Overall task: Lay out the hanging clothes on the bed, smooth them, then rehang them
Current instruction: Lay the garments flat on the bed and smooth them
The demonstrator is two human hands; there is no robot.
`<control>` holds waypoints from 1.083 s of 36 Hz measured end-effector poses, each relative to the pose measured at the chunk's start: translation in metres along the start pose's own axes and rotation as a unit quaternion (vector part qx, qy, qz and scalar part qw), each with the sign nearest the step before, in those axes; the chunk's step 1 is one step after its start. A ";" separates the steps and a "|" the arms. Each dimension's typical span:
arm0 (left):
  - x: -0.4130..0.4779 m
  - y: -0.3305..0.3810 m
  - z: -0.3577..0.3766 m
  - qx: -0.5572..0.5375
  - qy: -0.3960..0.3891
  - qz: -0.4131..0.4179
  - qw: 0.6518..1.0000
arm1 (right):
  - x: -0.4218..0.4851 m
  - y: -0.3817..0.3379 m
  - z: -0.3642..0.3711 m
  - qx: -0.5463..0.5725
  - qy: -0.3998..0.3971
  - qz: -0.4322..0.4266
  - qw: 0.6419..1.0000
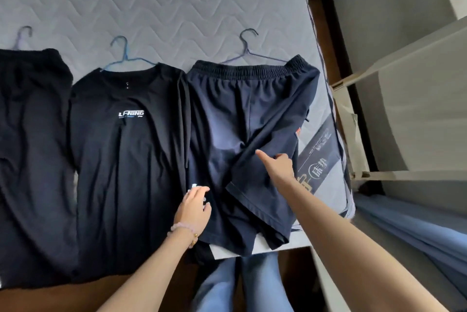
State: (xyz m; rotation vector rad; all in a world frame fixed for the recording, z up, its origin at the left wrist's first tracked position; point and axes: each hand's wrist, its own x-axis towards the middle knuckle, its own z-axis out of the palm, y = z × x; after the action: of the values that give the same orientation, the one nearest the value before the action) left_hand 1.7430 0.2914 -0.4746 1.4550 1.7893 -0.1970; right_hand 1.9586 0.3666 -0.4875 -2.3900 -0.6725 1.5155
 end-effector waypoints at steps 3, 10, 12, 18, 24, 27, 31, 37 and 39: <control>0.018 -0.005 0.011 0.021 -0.015 0.017 1.000 | 0.011 -0.003 0.015 -0.019 0.036 0.022 0.999; 0.019 -0.022 0.024 0.106 -0.057 0.047 0.992 | 0.014 0.015 0.006 -0.028 0.080 0.003 0.996; 0.016 -0.025 0.026 0.123 -0.052 0.059 0.989 | 0.016 0.017 0.006 -0.022 0.103 -0.003 0.994; 0.010 -0.036 0.034 0.155 -0.039 0.099 0.982 | 0.014 -0.004 0.020 0.003 0.099 0.029 0.995; -0.005 -0.068 0.043 0.251 -0.030 0.170 0.952 | 0.028 -0.008 0.024 -0.023 0.097 0.073 0.992; -0.007 -0.075 0.046 0.275 -0.038 0.184 0.943 | 0.030 0.000 0.007 -0.024 0.073 0.055 0.996; -0.006 -0.074 0.048 0.260 0.009 0.191 0.947 | 0.046 0.023 -0.028 0.040 0.066 0.053 0.996; -0.006 -0.088 0.053 0.235 0.093 0.240 0.937 | 0.053 0.067 -0.115 0.110 0.099 0.103 0.984; -0.008 -0.091 0.051 0.237 0.111 0.245 0.934 | 0.060 0.083 -0.142 0.088 0.135 0.111 0.981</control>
State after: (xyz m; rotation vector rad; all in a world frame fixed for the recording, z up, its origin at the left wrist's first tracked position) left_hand 1.6883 0.2262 -0.5352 2.3029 1.5443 -0.2199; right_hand 2.1286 0.3309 -0.5083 -2.5312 -0.2086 1.2291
